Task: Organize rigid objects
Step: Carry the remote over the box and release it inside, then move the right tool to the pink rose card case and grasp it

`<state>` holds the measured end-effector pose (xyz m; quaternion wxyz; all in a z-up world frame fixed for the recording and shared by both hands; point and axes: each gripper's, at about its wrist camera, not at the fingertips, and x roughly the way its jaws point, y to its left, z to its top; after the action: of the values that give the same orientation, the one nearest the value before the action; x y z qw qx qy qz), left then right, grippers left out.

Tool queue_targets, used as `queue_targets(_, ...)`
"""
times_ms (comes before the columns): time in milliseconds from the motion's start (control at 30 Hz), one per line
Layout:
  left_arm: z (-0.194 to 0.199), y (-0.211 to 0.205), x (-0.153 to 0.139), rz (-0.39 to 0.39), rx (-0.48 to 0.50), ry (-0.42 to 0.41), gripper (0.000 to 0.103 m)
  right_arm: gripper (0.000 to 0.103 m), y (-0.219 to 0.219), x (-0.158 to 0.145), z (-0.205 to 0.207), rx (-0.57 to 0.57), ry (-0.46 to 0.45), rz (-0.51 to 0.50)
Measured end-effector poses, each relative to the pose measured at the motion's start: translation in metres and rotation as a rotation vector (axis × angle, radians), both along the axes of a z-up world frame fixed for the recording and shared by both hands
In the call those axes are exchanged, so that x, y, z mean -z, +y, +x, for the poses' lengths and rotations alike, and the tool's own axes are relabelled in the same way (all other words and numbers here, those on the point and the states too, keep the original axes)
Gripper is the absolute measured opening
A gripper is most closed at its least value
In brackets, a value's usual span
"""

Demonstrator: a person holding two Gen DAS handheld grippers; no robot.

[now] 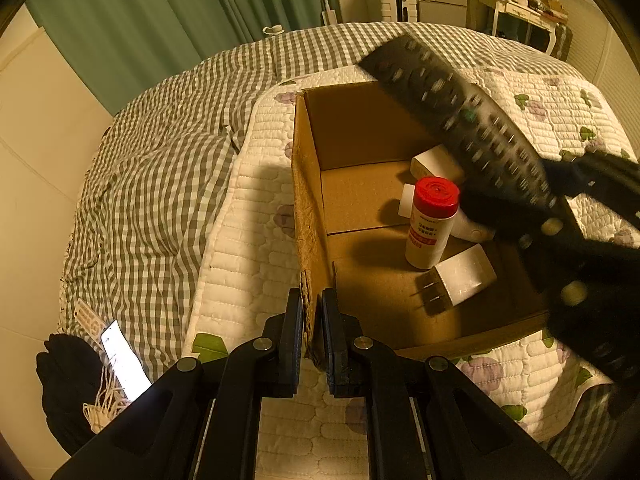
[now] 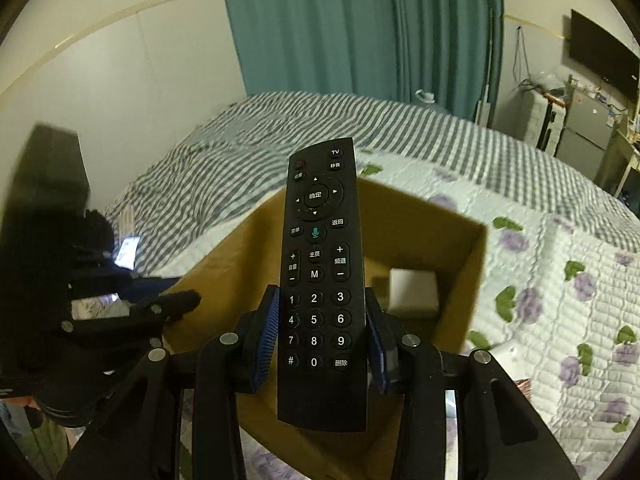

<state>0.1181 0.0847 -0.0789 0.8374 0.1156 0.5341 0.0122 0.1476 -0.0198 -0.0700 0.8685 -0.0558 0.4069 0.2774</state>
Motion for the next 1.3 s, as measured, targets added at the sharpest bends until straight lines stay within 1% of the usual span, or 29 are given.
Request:
queue_targets(167,0.0,-0.001,0.0,-0.002,0.0,0.0,0.008,0.038,0.0,0.017,0.008,0.01,0.033,-0.03)
queue_targets(333,0.0,0.0,0.0,-0.001,0.0,0.0,0.008,0.039,0.001,0.029,0.012,0.033,0.041,-0.06)
queue_targets(500,-0.001,-0.001,0.0,-0.002,0.0,0.001,0.008,0.039,0.0,0.024,0.013,0.039,0.027,-0.034)
queue_targets(567,-0.001,-0.001,0.001,-0.001,0.0,0.001,0.008,0.047,-0.004,0.017,0.012,0.052,-0.001,-0.026)
queue_targets(600,-0.001,-0.001,0.001,-0.002,0.0,0.001,0.008,0.055,-0.006,0.013,0.011,0.055,-0.012,-0.019)
queue_targets(700,-0.001,-0.002,0.001,-0.004,0.0,0.003,0.008,0.058,-0.017,-0.003,0.007,0.072,-0.055,0.007)
queue_targets(833,-0.001,-0.003,0.001,0.001,0.0,0.005,0.008,0.076,-0.035,-0.03,0.002,0.116,-0.135,0.026)
queue_targets(867,-0.001,-0.004,0.001,0.002,0.0,0.006,0.008,0.078,-0.043,-0.039,0.0,0.128,-0.161,0.032)
queue_targets(933,-0.002,-0.006,0.0,-0.001,0.0,0.006,0.008,0.087,-0.055,-0.052,-0.002,0.155,-0.203,0.036)
queue_targets(1000,-0.001,-0.006,0.001,0.0,-0.001,0.006,0.008,0.092,-0.074,-0.065,-0.004,0.201,-0.253,0.031)
queue_targets(1133,-0.002,-0.005,0.0,0.0,-0.001,0.005,0.008,0.094,-0.107,-0.075,-0.002,0.276,-0.284,0.002)
queue_targets(1300,-0.002,-0.005,0.0,0.004,-0.003,0.007,0.008,0.095,-0.145,-0.064,0.0,0.359,-0.266,-0.039)
